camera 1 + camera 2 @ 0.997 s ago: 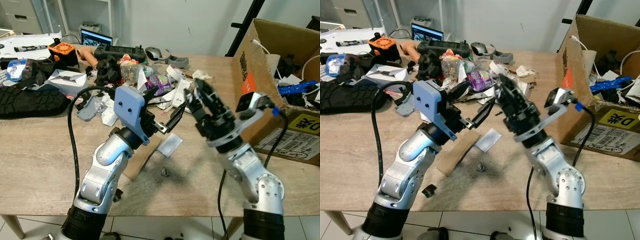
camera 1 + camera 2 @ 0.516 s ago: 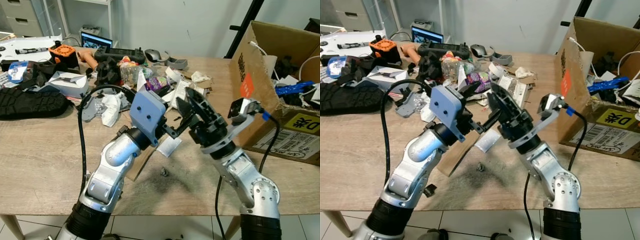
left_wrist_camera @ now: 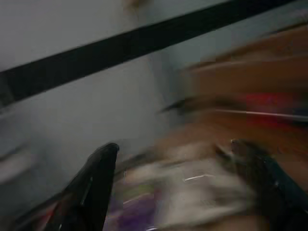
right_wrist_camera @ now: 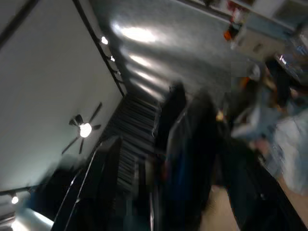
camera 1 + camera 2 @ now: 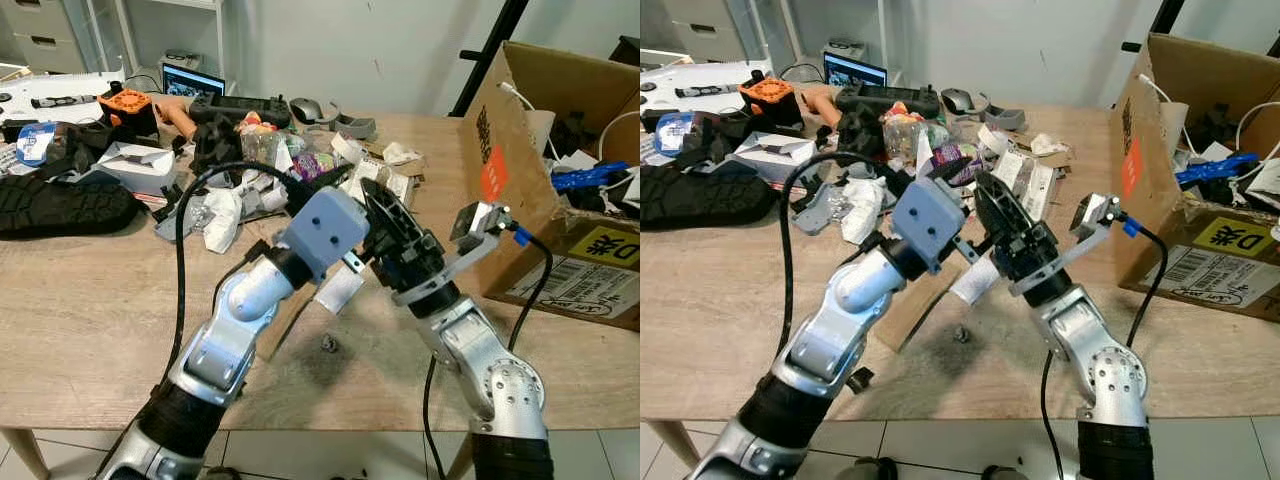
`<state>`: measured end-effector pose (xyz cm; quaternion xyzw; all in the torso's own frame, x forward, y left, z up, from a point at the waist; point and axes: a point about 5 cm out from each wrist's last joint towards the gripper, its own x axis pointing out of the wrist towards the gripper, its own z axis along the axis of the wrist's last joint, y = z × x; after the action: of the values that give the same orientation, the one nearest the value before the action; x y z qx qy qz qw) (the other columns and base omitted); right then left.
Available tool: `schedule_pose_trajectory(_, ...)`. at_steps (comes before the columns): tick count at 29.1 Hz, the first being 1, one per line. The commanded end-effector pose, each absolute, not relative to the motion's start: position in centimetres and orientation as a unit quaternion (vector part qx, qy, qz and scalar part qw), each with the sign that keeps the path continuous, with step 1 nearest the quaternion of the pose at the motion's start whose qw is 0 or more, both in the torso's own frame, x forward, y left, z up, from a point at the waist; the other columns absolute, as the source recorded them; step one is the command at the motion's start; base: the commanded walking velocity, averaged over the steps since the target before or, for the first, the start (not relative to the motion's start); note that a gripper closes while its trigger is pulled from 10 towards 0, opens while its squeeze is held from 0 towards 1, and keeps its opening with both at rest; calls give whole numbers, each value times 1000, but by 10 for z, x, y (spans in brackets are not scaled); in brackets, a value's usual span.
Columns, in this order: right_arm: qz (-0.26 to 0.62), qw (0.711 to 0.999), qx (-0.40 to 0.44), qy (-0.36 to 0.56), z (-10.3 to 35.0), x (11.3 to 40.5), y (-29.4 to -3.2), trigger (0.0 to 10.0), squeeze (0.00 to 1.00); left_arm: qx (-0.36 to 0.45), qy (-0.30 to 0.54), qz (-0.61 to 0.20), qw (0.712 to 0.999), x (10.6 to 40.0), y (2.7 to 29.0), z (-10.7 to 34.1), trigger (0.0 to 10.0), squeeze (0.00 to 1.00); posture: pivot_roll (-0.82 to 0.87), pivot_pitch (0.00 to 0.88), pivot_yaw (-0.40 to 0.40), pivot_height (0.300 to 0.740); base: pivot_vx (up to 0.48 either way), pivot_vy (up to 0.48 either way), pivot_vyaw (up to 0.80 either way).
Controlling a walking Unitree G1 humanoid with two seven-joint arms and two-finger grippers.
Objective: Picking trash to rubbish bin
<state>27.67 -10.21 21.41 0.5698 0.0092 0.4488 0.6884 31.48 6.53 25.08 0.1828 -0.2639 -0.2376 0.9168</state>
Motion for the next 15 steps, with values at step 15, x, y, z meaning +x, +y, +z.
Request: schedule_pose_trajectory(15, 438, 708, 554, -20, 216, 272, -127, 10000, 0, 166, -168, 27, 971, 343, 171, 232, 10000, 498, 36, 168, -50, 740, 0, 0, 0)
